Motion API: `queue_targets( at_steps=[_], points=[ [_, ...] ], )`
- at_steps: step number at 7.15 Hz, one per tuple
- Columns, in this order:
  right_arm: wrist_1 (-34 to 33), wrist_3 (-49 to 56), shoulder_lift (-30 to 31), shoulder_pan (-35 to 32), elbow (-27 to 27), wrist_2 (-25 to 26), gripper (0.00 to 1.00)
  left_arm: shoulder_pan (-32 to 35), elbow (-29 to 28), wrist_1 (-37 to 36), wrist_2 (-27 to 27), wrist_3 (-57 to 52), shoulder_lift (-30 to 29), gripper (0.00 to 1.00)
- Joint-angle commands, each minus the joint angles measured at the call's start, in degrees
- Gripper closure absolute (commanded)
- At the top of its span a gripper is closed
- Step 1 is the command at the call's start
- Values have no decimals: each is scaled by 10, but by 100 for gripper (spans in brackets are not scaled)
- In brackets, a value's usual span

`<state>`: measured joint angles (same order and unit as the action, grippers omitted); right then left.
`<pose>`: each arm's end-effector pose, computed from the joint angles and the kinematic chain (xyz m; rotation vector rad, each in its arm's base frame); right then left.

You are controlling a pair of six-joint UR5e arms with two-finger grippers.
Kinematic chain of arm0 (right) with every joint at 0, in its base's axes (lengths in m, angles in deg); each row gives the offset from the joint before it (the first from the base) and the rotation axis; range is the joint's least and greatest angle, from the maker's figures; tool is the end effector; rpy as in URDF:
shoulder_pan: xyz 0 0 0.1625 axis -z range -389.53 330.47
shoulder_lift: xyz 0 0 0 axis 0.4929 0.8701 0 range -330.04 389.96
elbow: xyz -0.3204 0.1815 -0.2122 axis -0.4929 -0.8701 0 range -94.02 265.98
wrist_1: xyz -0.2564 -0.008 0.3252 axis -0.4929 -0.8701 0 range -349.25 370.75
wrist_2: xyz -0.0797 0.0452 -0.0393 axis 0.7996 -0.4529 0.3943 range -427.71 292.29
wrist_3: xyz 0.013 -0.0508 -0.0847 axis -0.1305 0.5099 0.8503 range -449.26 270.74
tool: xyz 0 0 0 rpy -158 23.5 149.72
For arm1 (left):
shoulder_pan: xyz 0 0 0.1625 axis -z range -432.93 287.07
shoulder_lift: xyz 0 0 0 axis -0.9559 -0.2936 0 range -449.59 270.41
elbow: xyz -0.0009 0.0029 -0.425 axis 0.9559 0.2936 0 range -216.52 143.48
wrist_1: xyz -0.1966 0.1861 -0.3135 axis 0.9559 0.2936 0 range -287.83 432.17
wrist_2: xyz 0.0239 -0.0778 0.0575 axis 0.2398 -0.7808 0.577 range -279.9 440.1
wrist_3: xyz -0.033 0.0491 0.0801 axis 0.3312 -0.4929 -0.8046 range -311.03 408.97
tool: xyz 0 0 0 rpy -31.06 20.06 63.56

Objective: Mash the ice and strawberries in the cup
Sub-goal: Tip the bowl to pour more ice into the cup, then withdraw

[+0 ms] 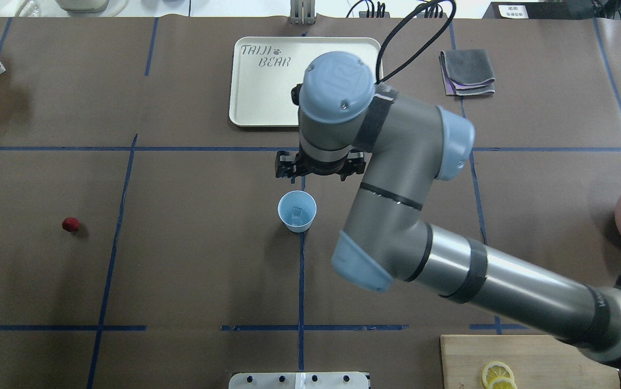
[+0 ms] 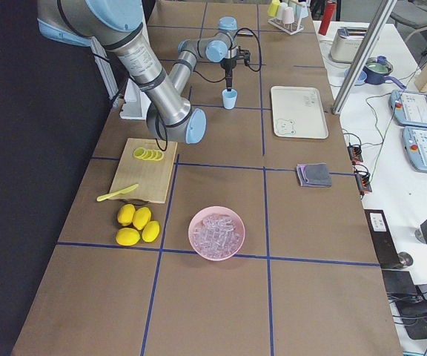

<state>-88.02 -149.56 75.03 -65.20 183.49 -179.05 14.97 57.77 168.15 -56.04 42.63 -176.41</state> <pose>-0.4921 -0.4726 0.1509 0.1085 -0.8244 -0.0436 -0.0440 -0.4778 0.6355 0.1469 0.8006 0.1889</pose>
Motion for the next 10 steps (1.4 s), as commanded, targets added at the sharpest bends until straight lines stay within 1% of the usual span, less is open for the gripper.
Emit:
queue_targets(
  at_steps=[1,2,3,4,5,6,7,8,9,10],
  points=[
    [1,165,128,-114,89,-83,1,0,-1,0,1,0,1,0],
    [5,262,201,-160,121,-110,1,0,-2,0,1,0,0,0],
    [7,358,271,-210,142,-139,1,0,-2,0,0,1,0,0],
    [10,453,327,-262,145,-169,1,0,-2,0,0,1,1,0],
    [13,539,376,-305,145,-187,2,0,-1,0,0,1,2,0],
    [34,621,432,-343,144,-197,2,0,-1,0,0,1,2,0],
    [69,682,483,-360,139,-198,2,0,0,0,0,1,2,0],
    [106,733,520,-378,125,-200,6,0,0,0,0,1,2,0],
    [129,772,557,-381,116,-199,8,0,1,0,0,1,2,0],
    [186,784,575,-388,82,-200,8,0,1,0,0,1,2,0]
  ],
)
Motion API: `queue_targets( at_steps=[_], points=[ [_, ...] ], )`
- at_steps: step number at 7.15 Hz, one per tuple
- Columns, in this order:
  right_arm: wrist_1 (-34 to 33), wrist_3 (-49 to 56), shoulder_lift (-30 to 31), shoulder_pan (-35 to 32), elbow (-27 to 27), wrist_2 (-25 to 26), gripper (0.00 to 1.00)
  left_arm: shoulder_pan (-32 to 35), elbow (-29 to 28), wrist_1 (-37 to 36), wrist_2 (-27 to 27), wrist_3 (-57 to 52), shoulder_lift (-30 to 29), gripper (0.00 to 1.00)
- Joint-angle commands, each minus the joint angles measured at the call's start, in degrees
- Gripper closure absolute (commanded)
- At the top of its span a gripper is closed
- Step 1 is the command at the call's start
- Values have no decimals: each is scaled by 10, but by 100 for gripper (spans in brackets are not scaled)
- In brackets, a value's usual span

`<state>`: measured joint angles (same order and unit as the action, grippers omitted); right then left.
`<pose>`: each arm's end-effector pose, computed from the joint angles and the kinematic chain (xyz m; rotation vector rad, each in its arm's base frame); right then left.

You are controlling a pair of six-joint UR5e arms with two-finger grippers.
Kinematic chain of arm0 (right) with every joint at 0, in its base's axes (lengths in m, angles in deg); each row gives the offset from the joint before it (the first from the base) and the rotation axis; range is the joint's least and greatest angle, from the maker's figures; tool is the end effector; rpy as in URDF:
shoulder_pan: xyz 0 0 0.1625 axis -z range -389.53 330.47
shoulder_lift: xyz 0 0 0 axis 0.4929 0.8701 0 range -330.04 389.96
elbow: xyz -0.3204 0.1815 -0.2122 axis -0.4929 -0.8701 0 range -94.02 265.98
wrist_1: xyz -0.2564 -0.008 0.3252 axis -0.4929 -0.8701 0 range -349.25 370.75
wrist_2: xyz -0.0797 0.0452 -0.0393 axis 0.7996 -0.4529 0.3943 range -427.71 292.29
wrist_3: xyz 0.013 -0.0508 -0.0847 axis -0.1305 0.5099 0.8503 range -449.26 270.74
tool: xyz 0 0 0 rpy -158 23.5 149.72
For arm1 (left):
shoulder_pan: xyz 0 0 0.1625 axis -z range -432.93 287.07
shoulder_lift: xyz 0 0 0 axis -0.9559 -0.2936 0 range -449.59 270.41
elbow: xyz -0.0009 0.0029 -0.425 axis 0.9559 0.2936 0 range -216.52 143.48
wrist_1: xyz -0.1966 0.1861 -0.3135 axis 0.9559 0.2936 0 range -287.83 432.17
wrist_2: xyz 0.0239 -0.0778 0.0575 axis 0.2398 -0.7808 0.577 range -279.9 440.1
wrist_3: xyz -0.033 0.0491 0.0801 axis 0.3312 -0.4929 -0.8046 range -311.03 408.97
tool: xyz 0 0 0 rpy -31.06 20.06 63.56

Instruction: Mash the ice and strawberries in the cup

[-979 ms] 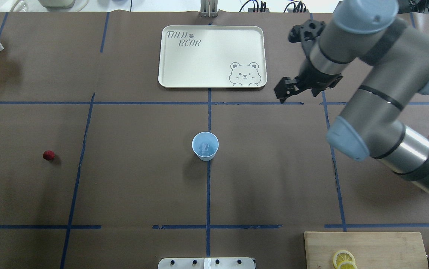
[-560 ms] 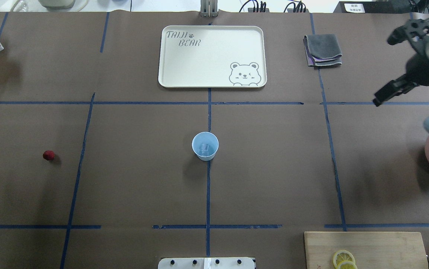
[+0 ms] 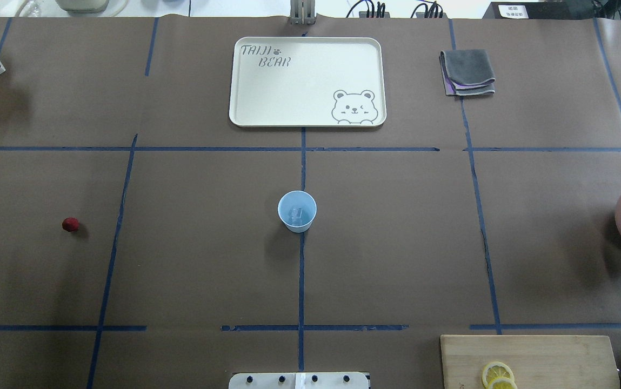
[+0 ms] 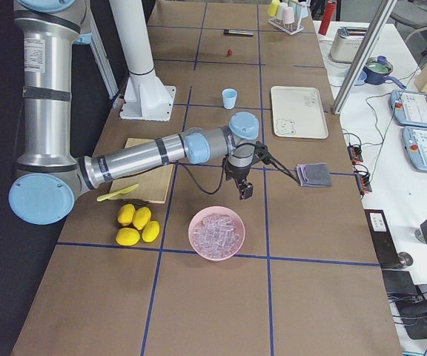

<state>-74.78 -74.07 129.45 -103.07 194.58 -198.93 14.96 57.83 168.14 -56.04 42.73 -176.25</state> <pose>-0.0574 -0.4331 0.5691 0.2223 -0.7302 -0.6109 -0.0440 -0.4766 0.6363 0.1443 0.8008 0.1866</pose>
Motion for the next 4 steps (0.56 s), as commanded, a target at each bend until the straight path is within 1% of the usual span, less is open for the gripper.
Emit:
queue_targets(
  at_steps=[1,2,3,4],
  points=[
    [134,30,44,-10,-88,-1,8,0,0,0,0,0,0,0],
    [197,27,42,-10,-136,-3,8,0,0,0,0,0,0,0],
    [213,29,43,-10,-150,-2,10,0,0,0,0,0,1,0],
    [213,27,46,-10,-150,-1,12,0,0,0,0,0,1,0]
  ],
)
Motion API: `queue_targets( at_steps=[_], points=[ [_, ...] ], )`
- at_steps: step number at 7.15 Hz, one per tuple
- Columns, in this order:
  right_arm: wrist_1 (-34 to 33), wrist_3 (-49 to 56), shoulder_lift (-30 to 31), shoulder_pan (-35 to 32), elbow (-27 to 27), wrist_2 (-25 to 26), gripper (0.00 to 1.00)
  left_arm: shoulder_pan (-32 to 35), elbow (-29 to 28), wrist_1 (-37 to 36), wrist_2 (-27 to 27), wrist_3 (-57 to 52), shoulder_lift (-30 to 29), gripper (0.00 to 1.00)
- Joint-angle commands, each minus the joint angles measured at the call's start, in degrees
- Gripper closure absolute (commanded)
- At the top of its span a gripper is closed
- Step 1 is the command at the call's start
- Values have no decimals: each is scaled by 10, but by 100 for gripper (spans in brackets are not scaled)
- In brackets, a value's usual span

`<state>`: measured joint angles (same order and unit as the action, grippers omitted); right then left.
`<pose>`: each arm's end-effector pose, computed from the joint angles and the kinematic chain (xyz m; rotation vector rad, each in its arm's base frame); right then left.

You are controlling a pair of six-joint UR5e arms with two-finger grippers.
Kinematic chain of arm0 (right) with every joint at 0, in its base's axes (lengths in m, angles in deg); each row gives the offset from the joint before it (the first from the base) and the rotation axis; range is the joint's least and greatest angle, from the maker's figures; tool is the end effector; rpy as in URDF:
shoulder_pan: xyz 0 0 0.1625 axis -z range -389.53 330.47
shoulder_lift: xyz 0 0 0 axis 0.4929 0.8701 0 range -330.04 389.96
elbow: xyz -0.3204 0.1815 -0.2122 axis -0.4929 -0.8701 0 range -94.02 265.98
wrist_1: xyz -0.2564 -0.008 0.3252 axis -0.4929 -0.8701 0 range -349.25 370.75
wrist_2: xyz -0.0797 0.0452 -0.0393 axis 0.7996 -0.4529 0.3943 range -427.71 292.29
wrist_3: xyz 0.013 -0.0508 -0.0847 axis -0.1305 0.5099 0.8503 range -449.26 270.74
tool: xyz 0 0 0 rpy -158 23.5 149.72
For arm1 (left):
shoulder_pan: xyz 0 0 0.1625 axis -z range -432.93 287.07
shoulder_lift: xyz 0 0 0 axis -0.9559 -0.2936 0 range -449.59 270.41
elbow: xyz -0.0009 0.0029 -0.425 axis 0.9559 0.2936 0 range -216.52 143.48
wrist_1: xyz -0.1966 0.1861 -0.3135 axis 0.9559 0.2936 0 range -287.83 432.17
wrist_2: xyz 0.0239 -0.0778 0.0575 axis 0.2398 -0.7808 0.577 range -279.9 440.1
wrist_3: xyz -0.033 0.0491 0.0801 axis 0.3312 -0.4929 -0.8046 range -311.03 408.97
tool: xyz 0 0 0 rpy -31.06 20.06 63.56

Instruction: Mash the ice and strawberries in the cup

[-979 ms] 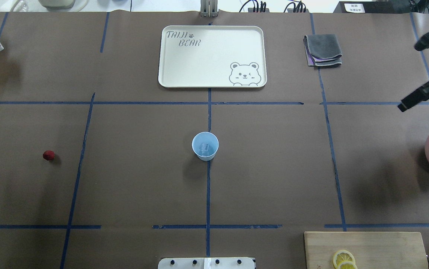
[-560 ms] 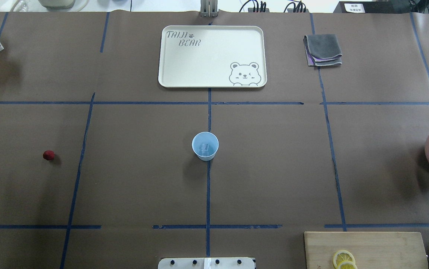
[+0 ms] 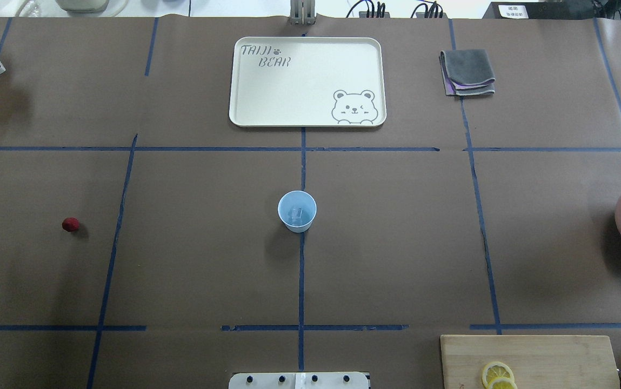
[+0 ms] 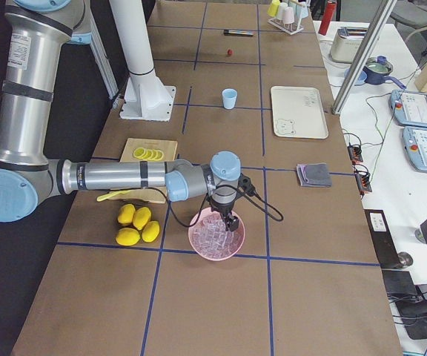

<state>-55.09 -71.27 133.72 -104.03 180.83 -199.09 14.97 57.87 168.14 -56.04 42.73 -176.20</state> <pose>-0.0425 -0.4055 0.6820 0.2750 -0.7255 -0.6514 -0.0441 -0.4762 0.6363 0.1442 0.8008 0.1864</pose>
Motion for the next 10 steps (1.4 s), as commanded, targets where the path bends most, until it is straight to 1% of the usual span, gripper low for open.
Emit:
queue_targets(
  at_steps=[1,5,6,7,8,9,10],
  points=[
    [16,-4,6,0,-8,-3,13,0,0,0,-1,0,0,0],
    [11,-1,9,0,-14,9,19,0,0,-1,0,0,0,0],
    [10,-2,7,0,-14,9,23,0,0,-1,0,0,0,0],
    [9,-2,6,1,-14,9,31,0,0,-1,-1,0,0,0],
    [4,-2,3,1,-14,10,50,0,0,-1,0,0,0,0],
    [-8,-2,0,1,-14,12,58,0,0,0,-1,0,0,0],
    [-9,-2,1,1,-14,17,57,0,0,0,0,-1,0,0]
  ],
)
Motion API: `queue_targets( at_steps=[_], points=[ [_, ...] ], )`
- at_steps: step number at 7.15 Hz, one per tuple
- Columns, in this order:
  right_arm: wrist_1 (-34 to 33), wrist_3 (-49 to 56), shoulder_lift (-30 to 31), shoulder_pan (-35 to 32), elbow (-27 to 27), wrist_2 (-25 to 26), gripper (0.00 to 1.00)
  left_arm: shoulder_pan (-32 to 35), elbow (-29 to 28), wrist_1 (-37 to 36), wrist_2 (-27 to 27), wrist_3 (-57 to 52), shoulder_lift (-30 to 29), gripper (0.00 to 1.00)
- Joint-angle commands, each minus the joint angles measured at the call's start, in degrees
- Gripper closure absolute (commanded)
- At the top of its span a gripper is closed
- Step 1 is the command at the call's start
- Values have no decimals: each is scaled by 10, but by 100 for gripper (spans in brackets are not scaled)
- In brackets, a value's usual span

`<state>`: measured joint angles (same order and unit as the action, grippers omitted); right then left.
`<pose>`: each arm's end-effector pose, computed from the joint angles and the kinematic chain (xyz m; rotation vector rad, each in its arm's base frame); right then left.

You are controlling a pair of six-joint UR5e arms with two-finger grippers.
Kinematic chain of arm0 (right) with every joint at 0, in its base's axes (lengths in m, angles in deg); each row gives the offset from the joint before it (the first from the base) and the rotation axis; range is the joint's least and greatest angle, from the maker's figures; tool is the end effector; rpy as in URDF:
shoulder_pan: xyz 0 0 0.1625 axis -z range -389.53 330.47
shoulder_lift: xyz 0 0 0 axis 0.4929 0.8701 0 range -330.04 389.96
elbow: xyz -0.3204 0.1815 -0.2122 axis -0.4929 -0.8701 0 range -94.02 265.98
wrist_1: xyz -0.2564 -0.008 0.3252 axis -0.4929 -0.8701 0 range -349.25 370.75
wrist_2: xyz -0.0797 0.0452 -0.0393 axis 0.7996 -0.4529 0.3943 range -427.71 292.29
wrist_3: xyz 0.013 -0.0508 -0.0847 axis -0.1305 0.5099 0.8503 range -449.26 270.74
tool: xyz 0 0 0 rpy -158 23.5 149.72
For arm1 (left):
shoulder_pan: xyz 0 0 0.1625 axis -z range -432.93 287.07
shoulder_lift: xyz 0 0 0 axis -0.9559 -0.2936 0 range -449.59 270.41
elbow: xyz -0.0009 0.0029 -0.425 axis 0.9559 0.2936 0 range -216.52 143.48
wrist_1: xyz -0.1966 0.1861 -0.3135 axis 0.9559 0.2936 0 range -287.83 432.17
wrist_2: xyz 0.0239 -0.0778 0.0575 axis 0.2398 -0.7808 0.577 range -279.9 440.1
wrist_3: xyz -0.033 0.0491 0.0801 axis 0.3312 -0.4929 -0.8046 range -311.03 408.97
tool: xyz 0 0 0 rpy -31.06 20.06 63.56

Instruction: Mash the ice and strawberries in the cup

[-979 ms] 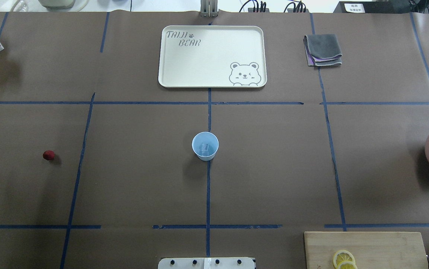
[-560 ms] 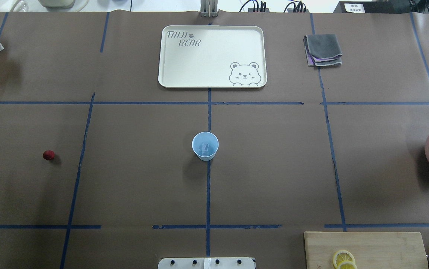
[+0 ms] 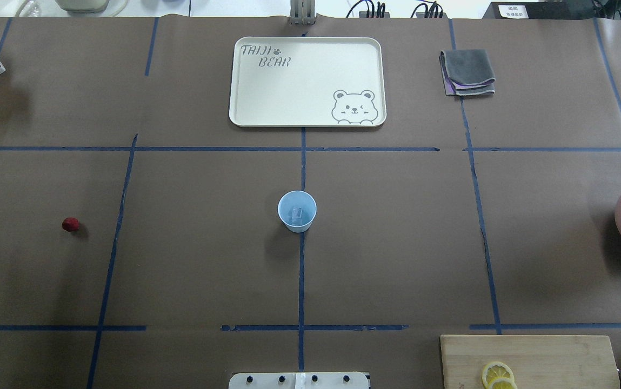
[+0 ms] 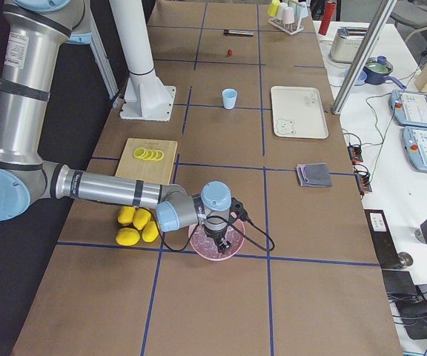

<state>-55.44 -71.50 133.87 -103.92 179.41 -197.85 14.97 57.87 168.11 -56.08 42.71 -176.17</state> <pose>-0.0406 -0.4019 0.6975 0.2403 -0.7054 -0.6370 -0.0440 -0.4759 0.6366 0.1434 0.8015 0.1863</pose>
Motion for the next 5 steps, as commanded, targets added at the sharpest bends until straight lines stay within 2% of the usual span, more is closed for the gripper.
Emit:
queue_targets(
  at_steps=[1,2,3,4,5],
  points=[
    [-5,0,1,0,0,4,56,0,0,0,0,-1,0,0],
    [-5,0,1,0,1,4,57,0,0,0,0,-1,0,0],
    [-5,0,0,0,1,4,67,0,0,0,0,-1,0,0],
    [-5,1,-1,0,1,4,84,0,0,0,0,-1,0,0],
    [-4,5,-1,0,2,4,97,0,0,0,0,-2,0,0]
  ],
)
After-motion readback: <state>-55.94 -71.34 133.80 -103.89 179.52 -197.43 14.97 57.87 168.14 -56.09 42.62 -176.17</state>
